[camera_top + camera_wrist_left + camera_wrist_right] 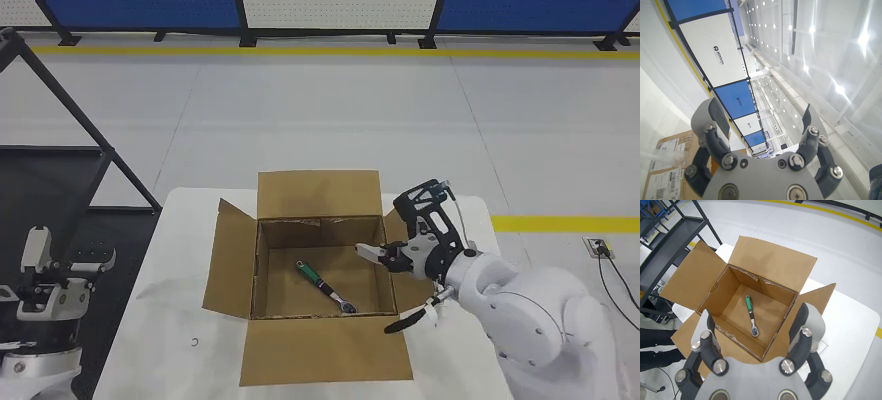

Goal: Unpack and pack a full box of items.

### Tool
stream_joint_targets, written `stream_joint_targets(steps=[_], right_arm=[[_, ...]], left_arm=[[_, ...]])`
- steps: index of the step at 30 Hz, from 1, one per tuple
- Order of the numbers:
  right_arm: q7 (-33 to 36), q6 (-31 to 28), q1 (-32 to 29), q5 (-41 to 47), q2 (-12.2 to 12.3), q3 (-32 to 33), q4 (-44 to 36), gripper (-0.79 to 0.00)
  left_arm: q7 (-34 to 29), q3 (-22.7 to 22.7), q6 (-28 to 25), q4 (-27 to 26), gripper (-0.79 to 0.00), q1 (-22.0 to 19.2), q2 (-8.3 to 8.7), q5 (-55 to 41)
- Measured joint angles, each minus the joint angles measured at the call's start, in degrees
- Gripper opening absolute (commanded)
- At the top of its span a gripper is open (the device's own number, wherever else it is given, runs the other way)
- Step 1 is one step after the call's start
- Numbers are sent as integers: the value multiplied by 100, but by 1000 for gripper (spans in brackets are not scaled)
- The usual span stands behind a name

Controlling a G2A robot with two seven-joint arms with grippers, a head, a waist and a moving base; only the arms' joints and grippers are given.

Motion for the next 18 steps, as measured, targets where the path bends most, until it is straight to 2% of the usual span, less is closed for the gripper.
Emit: stream_joint_targets(steps=[10, 13, 15, 18], right_arm=[[-36, -12, -21, 17, -2, -4, 0, 0], [-497, -177, -26, 133, -21, -124, 45, 0], [-610, -339, 143, 199, -42, -304, 123, 0], [-364, -556, 712, 298, -109, -803, 450, 0]], left_arm=[[2, 0, -1, 0, 0, -1, 0, 0], [98, -64, 48, -2, 0, -49, 2, -27], [176, -133, 87, 1, 0, -89, 7, -2], [282, -279, 92, 54, 0, -93, 16, 123]])
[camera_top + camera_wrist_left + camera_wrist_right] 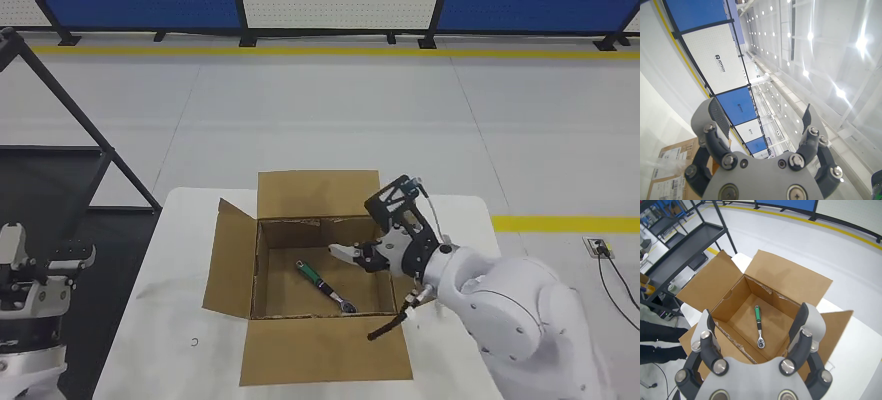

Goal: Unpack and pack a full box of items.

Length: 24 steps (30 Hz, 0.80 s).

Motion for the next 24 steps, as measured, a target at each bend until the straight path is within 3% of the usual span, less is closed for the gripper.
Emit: stream_joint_targets(steps=[3, 10, 17, 24], right_arm=[[316, -27, 814, 125, -145, -710, 700, 0], [626, 56, 2629, 549, -754, -2508, 3347, 0], [702, -438, 3055, 991, -1202, -3356, 5366, 0], [689, -496, 3119, 1102, -1281, -3404, 5693, 0]], left_arm=[[41, -173, -34, 99, 0, 70, 0, -73], [84, -416, -277, 254, 0, 399, -33, -359], [104, -515, -336, 263, 0, 498, -44, -465], [104, -513, -334, 263, 0, 497, -44, -464]])
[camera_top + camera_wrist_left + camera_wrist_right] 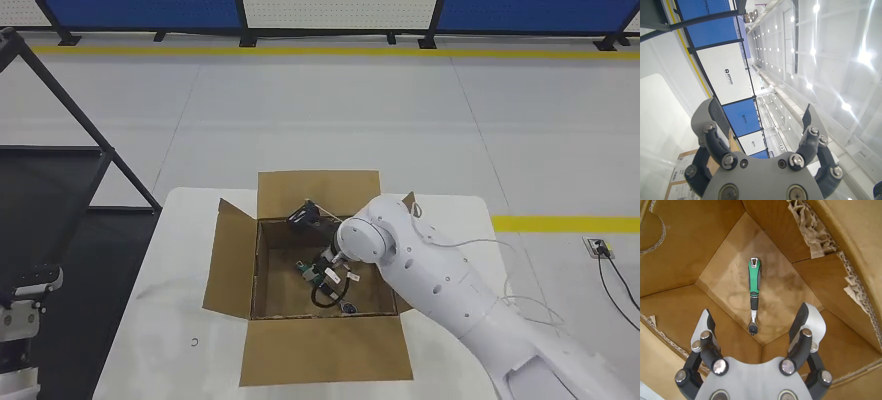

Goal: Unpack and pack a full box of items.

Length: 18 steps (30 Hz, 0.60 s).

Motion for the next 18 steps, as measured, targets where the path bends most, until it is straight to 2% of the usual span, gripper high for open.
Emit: stream_joint_targets(steps=[9, 13, 17, 18], right_arm=[[-3, -126, -84, -112, -36, -133, 6, 0], [-31, -141, -48, -587, -242, -564, 423, 0], [-221, -468, 0, -570, -508, -836, 1080, 0], [-253, -534, 18, -550, -575, -882, 1232, -62]], left_arm=[[-26, 72, 35, 1, 0, 8, 2, 111], [-226, 216, -26, -25, 0, 119, 2, 273], [-402, 293, -194, -10, 0, 264, -2, 418], [-419, 312, -223, -6, 0, 283, -3, 448]])
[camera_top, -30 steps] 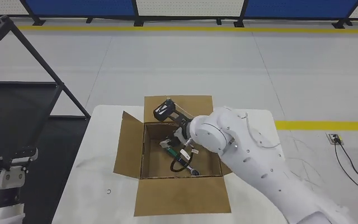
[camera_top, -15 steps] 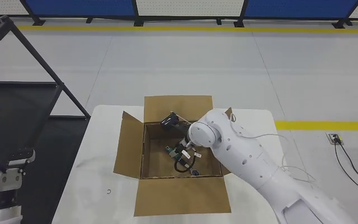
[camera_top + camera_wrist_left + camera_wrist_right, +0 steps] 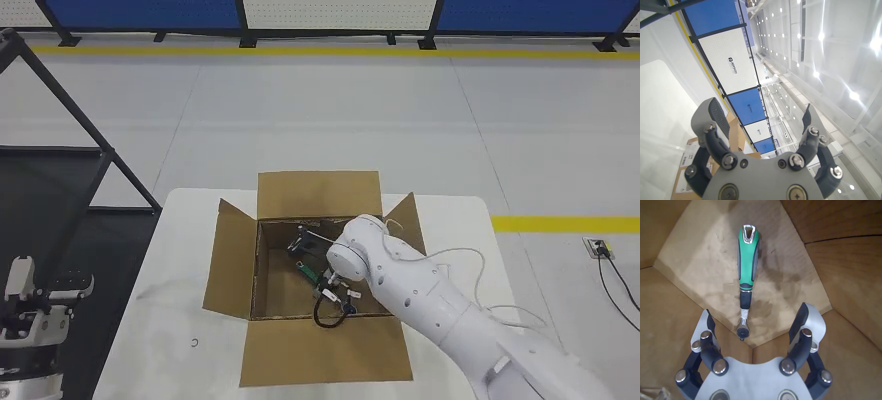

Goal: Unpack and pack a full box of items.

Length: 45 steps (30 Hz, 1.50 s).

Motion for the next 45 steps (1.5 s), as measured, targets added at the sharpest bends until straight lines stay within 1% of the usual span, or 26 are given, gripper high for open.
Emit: stream_joint_targets(steps=[1, 2, 3, 4, 5, 8, 9, 12, 14, 20, 25, 28, 32, 37, 39, 40, 41, 42, 43, 45], right_arm=[[-44, -44, 25, 7, -88, -59, 190, -175], [-76, -85, 42, 12, -154, -101, 315, -259], [-112, -148, 59, 24, -216, -136, 431, -320], [-172, -210, 86, 34, -291, -168, 582, -339], [-208, -240, 104, 37, -344, -189, 686, -314], [-269, -292, 147, 26, -507, -256, 976, -345], [-278, -296, 154, 14, -554, -276, 1051, -394], [-308, -264, 184, -16, -699, -322, 1305, -428], [-346, -303, 212, -8, -788, -331, 1485, -465], [-427, -516, 276, -42, -994, -358, 1858, -483], [-344, -588, 307, -83, -1132, -371, 2084, -499], [-291, -601, 316, -97, -1210, -373, 2235, -548], [-308, -703, 339, -106, -1300, -363, 2392, -560], [-270, -765, 362, -159, -1401, -362, 2553, -548], [-249, -781, 361, -160, -1434, -354, 2617, -554], [-243, -798, 361, -157, -1455, -347, 2662, -573], [-242, -811, 361, -155, -1470, -342, 2696, -631], [-242, -824, 362, -155, -1485, -337, 2727, -751], [-250, -836, 366, -158, -1504, -331, 2765, -785], [-272, -853, 373, -160, -1530, -319, 2818, -785]], left_arm=[[-8, 24, -29, 5, 0, 18, -2, 24], [-10, 41, -42, 6, 0, 29, -4, 32], [-10, 53, -52, 6, 0, 37, -5, 40], [-9, 64, -63, 6, 0, 44, -6, 51], [-6, 69, -65, 8, 0, 47, -7, 58], [5, 79, -65, 13, 0, 44, -7, 69], [6, 80, -64, 14, 0, 42, -7, 70], [27, 75, -61, 17, 0, 26, -7, 67], [43, 75, -62, 16, 0, 14, -8, 56], [79, 69, -52, 48, 0, -28, -8, 58], [95, 72, -44, 40, 0, -60, -7, 47], [100, 73, -43, 35, 0, -71, -7, 42], [115, 63, -51, 53, 0, -75, -7, 34], [138, 48, -63, 69, 0, -88, -9, 6], [142, 39, -68, 59, 0, -89, -10, -15], [144, 32, -73, 53, 0, -89, -10, -27], [148, 25, -79, 51, 0, -88, -11, -33], [152, 18, -84, 52, 0, -86, -11, -38], [157, 10, -88, 56, 0, -85, -12, -46], [166, -5, -91, 66, 0, -86, -12, -58]])
